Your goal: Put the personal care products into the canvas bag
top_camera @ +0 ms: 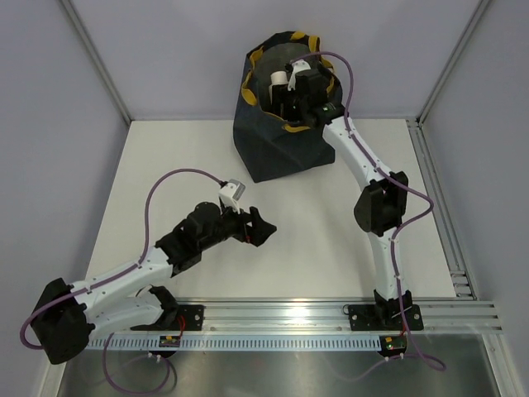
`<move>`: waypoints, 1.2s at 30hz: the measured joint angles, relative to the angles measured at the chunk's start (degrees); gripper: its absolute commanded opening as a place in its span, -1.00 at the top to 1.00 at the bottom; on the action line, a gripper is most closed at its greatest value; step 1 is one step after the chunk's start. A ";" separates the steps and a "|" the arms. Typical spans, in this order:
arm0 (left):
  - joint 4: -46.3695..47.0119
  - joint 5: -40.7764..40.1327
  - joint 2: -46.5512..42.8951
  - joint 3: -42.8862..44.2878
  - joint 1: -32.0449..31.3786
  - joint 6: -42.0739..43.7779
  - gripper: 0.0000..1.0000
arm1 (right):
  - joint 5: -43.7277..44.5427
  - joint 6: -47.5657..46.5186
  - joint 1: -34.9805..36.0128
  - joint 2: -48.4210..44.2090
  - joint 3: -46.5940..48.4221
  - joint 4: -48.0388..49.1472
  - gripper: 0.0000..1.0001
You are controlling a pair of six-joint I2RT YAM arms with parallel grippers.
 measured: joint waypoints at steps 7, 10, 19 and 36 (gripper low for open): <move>-1.55 -2.08 -1.55 -0.33 0.00 1.38 -0.98 | -0.68 -0.37 -0.17 1.09 -5.16 1.75 -0.36; -3.13 -3.23 -3.61 -0.55 0.00 2.27 -0.98 | -2.38 -1.97 -0.42 1.84 -6.08 1.51 -0.80; -8.46 -8.55 -11.17 -1.14 0.00 6.21 -0.98 | -13.00 -7.41 -2.84 -1.66 -5.44 1.64 -0.99; -19.69 -18.10 -14.12 4.02 0.00 10.86 -0.98 | -11.54 -11.08 -15.30 -45.31 -24.09 -8.20 -0.99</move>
